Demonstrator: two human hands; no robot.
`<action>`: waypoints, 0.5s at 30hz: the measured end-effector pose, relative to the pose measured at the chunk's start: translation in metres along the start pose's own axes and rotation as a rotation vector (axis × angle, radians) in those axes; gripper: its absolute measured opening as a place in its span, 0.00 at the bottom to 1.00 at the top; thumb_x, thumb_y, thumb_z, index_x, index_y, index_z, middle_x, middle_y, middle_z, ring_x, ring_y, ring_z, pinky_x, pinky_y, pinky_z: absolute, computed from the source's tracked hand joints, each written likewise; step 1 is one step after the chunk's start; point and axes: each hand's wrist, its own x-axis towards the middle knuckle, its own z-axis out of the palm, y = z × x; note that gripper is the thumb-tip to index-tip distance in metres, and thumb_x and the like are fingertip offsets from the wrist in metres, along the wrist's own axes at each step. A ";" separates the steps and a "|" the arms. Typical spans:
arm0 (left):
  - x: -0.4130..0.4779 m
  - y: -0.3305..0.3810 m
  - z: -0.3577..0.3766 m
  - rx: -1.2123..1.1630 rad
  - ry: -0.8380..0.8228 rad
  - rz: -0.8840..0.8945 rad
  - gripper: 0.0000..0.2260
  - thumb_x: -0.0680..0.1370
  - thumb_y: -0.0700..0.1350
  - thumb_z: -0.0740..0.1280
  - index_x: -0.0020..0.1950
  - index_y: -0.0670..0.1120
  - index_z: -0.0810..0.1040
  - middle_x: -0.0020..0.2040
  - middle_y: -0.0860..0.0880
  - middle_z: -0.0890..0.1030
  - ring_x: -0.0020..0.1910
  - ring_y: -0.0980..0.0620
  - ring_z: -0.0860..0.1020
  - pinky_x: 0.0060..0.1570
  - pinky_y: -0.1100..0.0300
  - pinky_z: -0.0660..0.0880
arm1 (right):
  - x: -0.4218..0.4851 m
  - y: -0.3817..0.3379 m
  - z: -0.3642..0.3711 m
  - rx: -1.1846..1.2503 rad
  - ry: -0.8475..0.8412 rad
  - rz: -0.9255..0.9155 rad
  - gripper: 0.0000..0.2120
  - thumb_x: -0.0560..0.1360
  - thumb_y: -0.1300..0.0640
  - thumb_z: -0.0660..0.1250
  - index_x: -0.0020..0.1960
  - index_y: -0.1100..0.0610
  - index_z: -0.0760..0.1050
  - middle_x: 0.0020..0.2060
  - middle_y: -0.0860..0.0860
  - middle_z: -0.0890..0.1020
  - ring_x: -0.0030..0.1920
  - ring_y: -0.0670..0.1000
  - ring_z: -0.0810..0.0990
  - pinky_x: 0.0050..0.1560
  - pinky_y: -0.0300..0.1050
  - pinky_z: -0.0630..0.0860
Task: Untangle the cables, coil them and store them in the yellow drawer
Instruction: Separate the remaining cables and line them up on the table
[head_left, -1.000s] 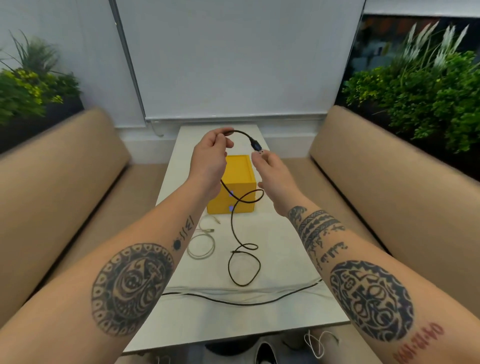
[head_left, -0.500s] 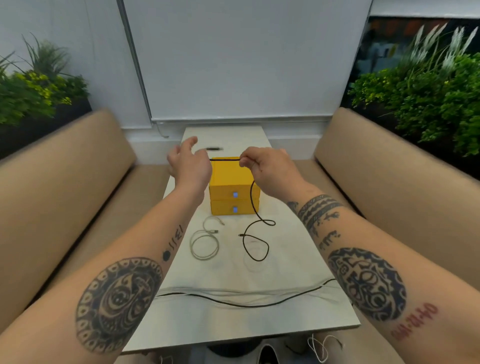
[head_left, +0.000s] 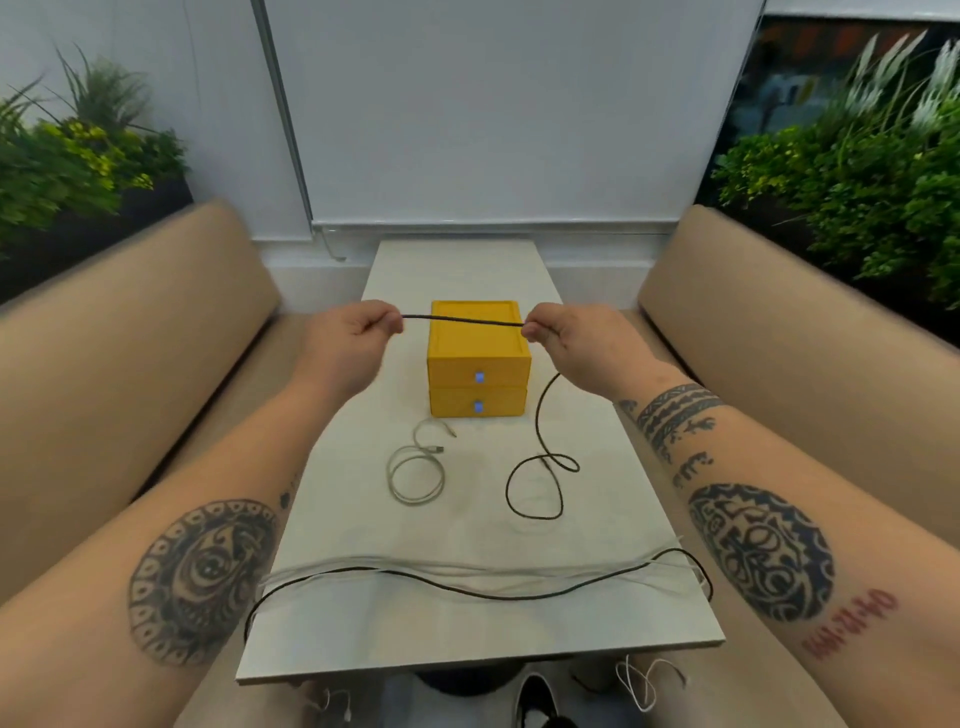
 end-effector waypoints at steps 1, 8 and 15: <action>-0.002 -0.009 -0.005 0.062 0.031 -0.021 0.08 0.81 0.47 0.66 0.49 0.50 0.85 0.42 0.56 0.82 0.44 0.55 0.77 0.45 0.61 0.73 | -0.004 0.007 0.004 -0.030 0.004 0.009 0.16 0.84 0.44 0.54 0.55 0.50 0.78 0.44 0.50 0.85 0.45 0.57 0.81 0.44 0.46 0.66; -0.029 -0.071 -0.009 0.284 0.070 -0.220 0.10 0.81 0.49 0.63 0.53 0.53 0.85 0.49 0.52 0.81 0.47 0.51 0.72 0.44 0.59 0.65 | -0.032 0.027 0.035 -0.246 -0.015 0.052 0.19 0.84 0.44 0.52 0.54 0.49 0.80 0.40 0.50 0.84 0.45 0.57 0.81 0.49 0.50 0.66; -0.039 -0.113 -0.003 0.233 0.014 -0.436 0.10 0.76 0.52 0.63 0.38 0.60 0.81 0.46 0.51 0.84 0.44 0.46 0.78 0.41 0.57 0.70 | -0.058 0.028 0.048 -0.260 -0.069 0.169 0.16 0.84 0.46 0.55 0.54 0.50 0.79 0.43 0.53 0.84 0.48 0.59 0.79 0.46 0.49 0.62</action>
